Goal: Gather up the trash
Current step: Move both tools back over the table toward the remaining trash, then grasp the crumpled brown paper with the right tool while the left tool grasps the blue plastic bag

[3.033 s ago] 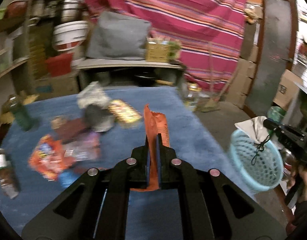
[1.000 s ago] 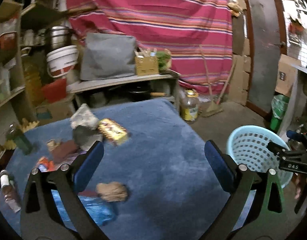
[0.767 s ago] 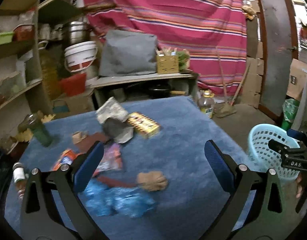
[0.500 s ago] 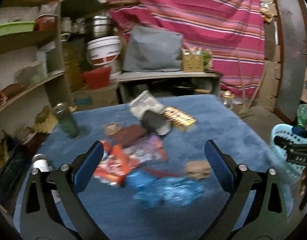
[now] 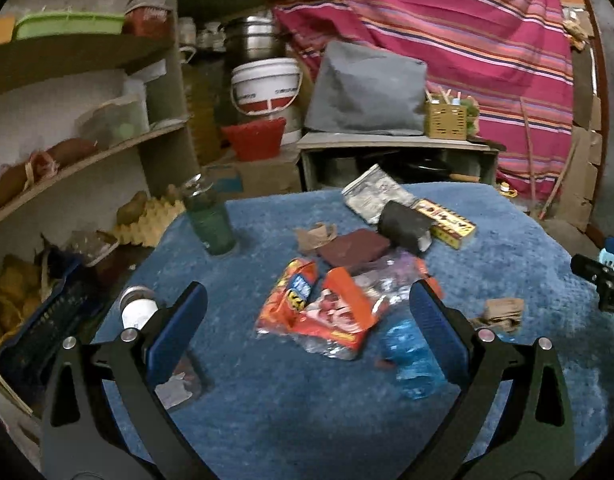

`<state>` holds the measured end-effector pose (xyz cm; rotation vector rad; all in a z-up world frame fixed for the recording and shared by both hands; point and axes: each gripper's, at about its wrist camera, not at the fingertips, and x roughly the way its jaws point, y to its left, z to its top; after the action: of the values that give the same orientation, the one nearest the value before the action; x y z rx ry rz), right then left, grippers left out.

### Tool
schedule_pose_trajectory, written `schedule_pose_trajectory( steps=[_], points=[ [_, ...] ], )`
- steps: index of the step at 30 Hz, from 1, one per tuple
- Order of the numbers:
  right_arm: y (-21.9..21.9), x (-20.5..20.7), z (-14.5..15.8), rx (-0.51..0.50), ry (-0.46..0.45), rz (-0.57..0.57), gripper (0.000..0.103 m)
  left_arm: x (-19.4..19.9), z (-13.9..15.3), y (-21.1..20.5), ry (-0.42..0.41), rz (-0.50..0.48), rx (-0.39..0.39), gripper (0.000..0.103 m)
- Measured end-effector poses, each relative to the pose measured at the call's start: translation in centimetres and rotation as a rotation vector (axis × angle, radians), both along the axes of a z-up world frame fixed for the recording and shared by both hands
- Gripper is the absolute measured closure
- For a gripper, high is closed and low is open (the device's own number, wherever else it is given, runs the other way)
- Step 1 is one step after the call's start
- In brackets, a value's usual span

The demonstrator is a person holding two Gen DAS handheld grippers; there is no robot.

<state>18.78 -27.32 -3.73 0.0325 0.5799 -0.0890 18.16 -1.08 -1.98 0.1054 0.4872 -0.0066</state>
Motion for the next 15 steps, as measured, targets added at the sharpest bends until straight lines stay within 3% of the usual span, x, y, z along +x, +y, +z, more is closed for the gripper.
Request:
schedule_pose_trajectory(
  steps=[15],
  points=[
    [5.5, 3.8, -3.5, -0.038, 0.104, 0.123, 0.006, 2.3, -4.1, 3.9, 0.117, 0.045, -0.077, 0.005]
  ],
)
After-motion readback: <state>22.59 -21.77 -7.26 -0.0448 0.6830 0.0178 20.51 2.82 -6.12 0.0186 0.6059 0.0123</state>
